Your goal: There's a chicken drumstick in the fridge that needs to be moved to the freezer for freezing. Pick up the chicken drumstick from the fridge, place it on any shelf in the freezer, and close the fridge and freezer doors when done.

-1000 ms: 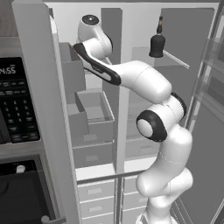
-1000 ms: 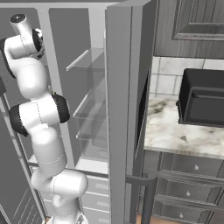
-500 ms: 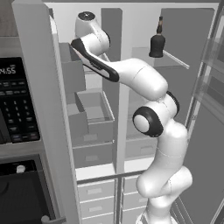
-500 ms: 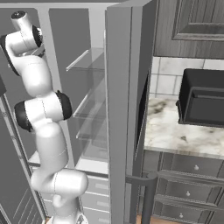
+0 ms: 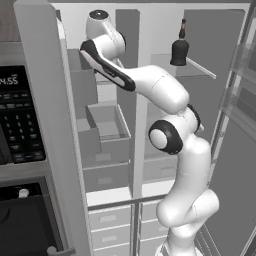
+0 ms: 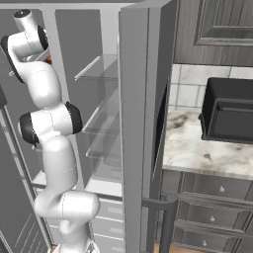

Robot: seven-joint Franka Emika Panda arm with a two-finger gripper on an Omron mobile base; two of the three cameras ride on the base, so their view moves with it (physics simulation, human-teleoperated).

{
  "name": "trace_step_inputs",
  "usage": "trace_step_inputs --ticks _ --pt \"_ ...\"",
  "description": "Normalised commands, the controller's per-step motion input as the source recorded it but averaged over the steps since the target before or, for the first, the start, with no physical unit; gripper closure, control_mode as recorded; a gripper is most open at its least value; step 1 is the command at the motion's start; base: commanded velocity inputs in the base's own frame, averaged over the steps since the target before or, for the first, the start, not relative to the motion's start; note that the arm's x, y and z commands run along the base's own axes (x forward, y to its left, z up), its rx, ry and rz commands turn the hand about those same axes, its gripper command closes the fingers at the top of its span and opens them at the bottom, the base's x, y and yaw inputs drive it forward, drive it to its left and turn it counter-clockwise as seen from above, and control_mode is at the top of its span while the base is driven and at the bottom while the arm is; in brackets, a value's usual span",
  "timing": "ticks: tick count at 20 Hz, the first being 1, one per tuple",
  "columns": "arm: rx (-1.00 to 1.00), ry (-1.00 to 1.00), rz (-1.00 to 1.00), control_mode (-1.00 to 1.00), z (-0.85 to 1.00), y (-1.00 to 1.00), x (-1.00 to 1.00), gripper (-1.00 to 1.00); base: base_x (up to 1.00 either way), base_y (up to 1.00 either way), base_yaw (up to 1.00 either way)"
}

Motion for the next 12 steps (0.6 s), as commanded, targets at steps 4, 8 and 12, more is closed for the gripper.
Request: trace_step_inputs --ticks 4,8,12 --pt "0.13 -0.26 0.0 -1.0 -0.67 0.12 -0.35 -1.0 0.0 0.0 0.0" --pt "0.12 -0.35 0.02 -1.0 -1.0 0.05 -0.06 -1.0 0.0 0.0 0.0" --pt "0.11 -0.38 0.03 -1.0 -1.0 0.0 0.0 -1.0 0.0 0.0 0.0"
